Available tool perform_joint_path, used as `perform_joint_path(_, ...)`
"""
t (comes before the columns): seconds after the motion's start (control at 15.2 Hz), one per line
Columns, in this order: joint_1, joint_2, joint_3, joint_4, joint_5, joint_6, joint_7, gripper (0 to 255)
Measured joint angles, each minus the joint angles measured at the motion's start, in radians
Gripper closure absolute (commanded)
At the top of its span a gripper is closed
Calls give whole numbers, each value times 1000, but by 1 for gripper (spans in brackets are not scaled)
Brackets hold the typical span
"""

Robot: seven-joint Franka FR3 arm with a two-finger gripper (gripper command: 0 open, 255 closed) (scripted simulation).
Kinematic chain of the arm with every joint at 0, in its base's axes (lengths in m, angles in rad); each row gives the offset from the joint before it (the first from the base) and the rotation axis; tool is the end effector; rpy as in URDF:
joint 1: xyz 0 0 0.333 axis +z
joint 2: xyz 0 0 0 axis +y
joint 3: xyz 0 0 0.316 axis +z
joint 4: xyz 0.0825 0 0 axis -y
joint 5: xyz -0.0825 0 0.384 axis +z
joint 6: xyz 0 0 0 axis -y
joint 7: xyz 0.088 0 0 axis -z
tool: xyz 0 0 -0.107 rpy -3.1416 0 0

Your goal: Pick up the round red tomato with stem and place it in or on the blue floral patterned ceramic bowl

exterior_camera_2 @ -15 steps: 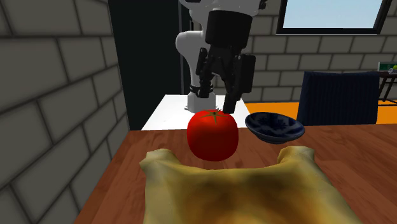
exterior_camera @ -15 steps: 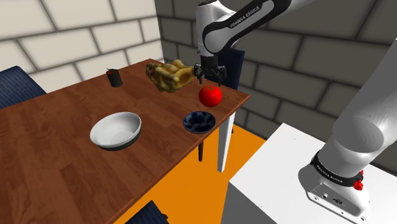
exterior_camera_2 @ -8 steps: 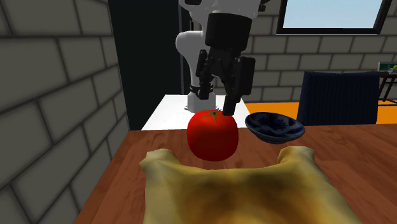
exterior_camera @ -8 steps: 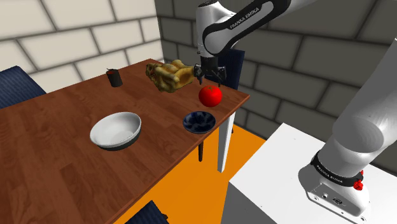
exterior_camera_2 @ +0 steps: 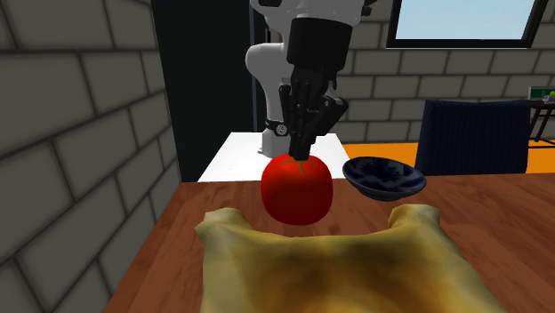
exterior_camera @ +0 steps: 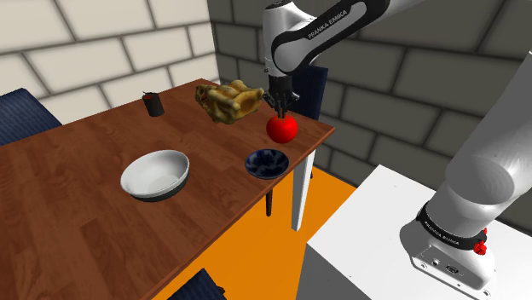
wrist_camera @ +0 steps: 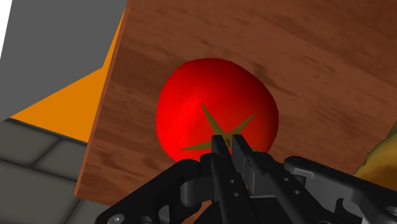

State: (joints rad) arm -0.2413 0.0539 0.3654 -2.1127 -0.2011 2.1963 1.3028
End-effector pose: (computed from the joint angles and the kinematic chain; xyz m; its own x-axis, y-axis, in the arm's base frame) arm 0.5516 0.0602 0.3950 0.4807 -0.8643 0.1484 -0.8749 -0.4841 0.0141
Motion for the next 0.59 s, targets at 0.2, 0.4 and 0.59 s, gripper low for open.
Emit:
perform_joint_path(0.2, 0, -3, 0, 3, 2, -5, -2, 255)
perform_joint_path(0.4, 0, -17, 1, 21, 12, -37, -11, 255)
perform_joint_path(0.59, -1, -35, 1, 44, 25, -75, -25, 255)
